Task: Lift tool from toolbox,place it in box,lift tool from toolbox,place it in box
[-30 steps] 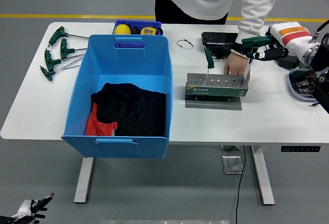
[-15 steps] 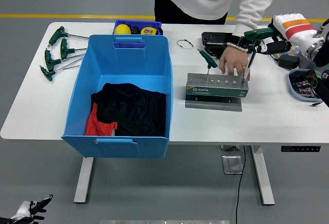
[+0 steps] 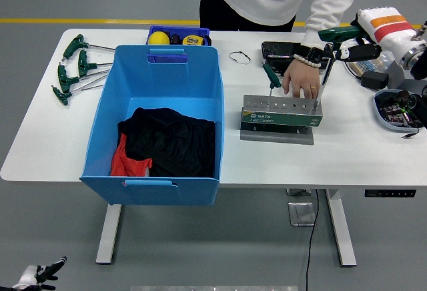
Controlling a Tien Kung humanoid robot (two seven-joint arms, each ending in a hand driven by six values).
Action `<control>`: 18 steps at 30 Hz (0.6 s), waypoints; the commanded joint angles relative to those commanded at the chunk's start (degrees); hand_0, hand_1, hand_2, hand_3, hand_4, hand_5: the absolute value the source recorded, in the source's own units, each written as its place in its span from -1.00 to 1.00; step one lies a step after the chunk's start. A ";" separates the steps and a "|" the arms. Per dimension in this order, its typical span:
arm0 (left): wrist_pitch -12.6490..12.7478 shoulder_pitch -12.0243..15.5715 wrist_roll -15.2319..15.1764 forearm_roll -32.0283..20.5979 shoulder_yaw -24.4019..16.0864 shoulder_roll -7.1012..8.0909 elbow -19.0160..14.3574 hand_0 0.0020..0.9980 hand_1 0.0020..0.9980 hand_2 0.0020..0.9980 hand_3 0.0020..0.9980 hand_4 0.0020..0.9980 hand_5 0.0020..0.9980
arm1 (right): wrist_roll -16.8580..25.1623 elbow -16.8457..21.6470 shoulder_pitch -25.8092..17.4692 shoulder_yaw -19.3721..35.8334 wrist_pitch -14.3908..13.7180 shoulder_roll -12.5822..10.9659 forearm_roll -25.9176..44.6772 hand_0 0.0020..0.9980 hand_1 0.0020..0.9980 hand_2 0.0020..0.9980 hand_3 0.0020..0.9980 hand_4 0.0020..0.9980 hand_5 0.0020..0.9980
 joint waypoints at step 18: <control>-0.11 0.69 0.34 1.89 -1.81 0.38 0.00 0.23 0.08 0.33 0.41 0.49 0.43 | -2.25 6.91 2.55 3.19 0.23 -3.76 -1.57 -0.93 -1.00 -1.00 -1.00 1.00 0.49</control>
